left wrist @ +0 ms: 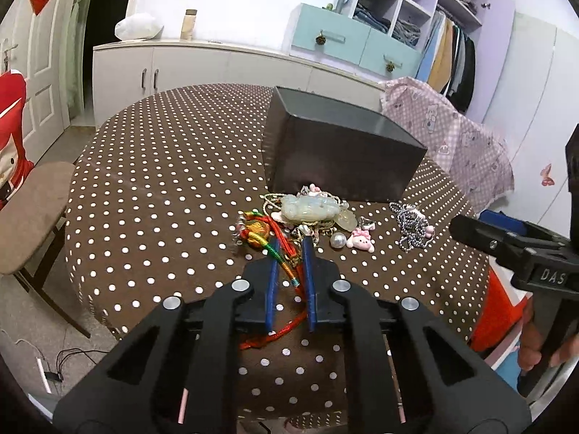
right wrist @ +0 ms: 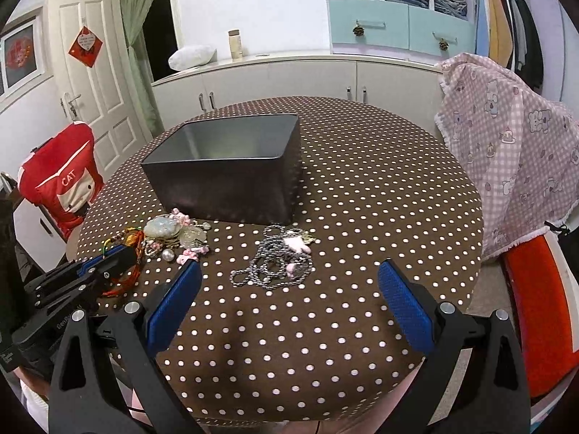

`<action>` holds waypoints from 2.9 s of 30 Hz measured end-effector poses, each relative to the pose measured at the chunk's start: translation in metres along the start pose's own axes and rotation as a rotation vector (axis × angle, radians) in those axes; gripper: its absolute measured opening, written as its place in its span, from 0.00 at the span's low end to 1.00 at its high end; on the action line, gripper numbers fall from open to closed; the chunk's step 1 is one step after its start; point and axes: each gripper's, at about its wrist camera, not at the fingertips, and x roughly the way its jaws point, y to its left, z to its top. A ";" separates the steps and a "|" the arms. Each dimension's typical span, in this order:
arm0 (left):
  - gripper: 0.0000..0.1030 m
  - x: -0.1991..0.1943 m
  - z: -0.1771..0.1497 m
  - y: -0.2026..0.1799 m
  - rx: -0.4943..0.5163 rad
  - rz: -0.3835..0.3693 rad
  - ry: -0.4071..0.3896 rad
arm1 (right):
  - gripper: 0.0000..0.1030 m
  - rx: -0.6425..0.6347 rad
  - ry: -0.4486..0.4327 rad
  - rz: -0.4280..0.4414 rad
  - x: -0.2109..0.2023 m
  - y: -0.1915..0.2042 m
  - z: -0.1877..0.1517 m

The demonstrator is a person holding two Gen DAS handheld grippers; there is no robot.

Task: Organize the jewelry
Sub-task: 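Grasp the rainbow cord with the left gripper while the right gripper moves toward the jade pendant, then close the right gripper on the jade pendant while the left gripper holds the rainbow cord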

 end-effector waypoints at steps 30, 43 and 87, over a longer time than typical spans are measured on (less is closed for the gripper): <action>0.13 -0.025 0.016 0.043 -0.061 -0.015 -0.127 | 0.43 -0.329 0.063 0.147 0.055 0.100 0.019; 0.13 -0.018 0.014 0.055 -0.082 -0.024 -0.117 | 0.27 -0.322 0.093 0.161 0.063 0.105 0.023; 0.13 -0.023 0.016 0.050 -0.064 -0.018 -0.129 | 0.25 -0.303 0.116 0.196 0.067 0.103 0.028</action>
